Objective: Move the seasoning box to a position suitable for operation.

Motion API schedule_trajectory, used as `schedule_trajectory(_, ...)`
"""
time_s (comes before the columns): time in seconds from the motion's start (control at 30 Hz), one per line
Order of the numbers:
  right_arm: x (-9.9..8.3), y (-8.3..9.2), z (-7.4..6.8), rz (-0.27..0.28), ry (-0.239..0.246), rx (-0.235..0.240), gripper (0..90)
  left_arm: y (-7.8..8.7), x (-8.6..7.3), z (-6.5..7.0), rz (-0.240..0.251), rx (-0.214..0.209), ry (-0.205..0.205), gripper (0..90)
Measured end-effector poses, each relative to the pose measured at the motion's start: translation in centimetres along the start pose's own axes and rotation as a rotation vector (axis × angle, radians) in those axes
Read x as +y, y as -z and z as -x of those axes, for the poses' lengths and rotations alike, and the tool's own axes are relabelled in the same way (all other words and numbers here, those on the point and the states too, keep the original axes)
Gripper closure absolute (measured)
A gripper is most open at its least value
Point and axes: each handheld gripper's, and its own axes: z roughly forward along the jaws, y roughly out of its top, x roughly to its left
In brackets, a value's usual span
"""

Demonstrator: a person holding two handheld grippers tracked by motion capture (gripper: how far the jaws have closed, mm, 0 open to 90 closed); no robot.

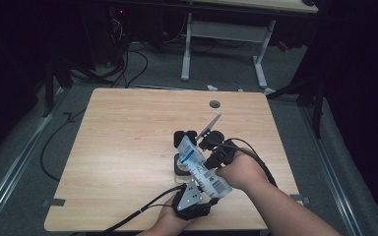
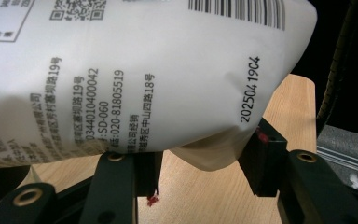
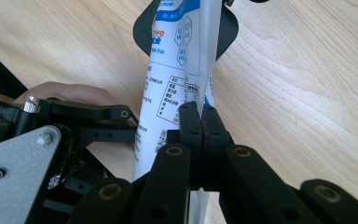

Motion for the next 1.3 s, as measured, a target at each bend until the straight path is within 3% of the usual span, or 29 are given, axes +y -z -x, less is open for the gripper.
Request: schedule_trajectory(1.3,0.42,0.35,0.27,0.032,0.021,-0.019,90.0,-0.22,0.96,-0.05,0.017,0.007,-0.012,55.1)
